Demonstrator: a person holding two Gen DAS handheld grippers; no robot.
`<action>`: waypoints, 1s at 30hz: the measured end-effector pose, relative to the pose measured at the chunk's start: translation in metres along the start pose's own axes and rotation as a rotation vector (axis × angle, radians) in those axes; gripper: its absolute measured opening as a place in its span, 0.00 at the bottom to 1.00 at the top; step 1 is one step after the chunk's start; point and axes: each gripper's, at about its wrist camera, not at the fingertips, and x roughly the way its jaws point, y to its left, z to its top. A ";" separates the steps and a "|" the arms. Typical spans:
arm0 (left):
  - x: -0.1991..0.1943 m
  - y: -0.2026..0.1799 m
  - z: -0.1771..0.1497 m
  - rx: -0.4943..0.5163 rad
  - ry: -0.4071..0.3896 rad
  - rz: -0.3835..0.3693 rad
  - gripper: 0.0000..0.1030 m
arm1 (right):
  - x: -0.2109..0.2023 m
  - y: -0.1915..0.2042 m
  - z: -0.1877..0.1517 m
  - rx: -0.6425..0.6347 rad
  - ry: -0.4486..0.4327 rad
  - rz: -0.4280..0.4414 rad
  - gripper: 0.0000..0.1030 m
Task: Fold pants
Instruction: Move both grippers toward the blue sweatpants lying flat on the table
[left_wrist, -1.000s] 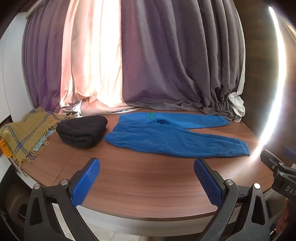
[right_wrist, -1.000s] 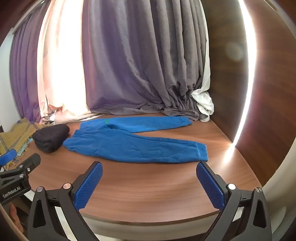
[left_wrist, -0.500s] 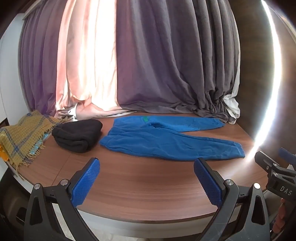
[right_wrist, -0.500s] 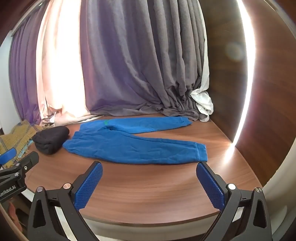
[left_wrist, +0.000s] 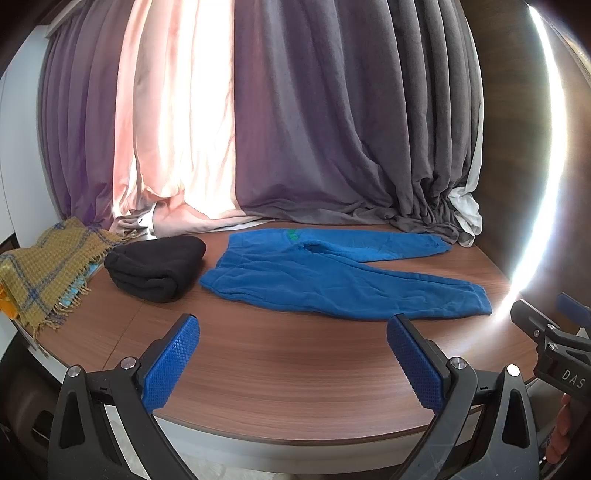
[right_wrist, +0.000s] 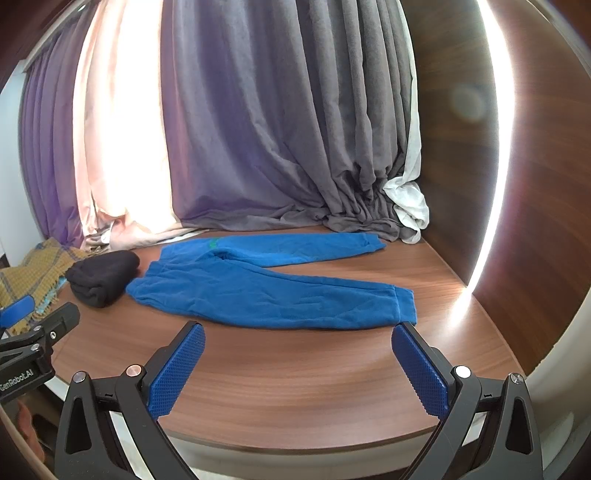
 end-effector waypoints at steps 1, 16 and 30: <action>0.000 0.000 0.000 -0.001 0.000 0.000 1.00 | 0.000 0.000 0.001 -0.001 0.001 0.000 0.99; -0.003 -0.001 0.000 0.003 -0.018 0.005 1.00 | 0.000 -0.001 0.002 -0.002 -0.004 -0.002 0.99; -0.005 0.000 0.001 -0.011 -0.031 0.014 1.00 | -0.007 0.004 0.001 -0.016 -0.021 -0.002 0.99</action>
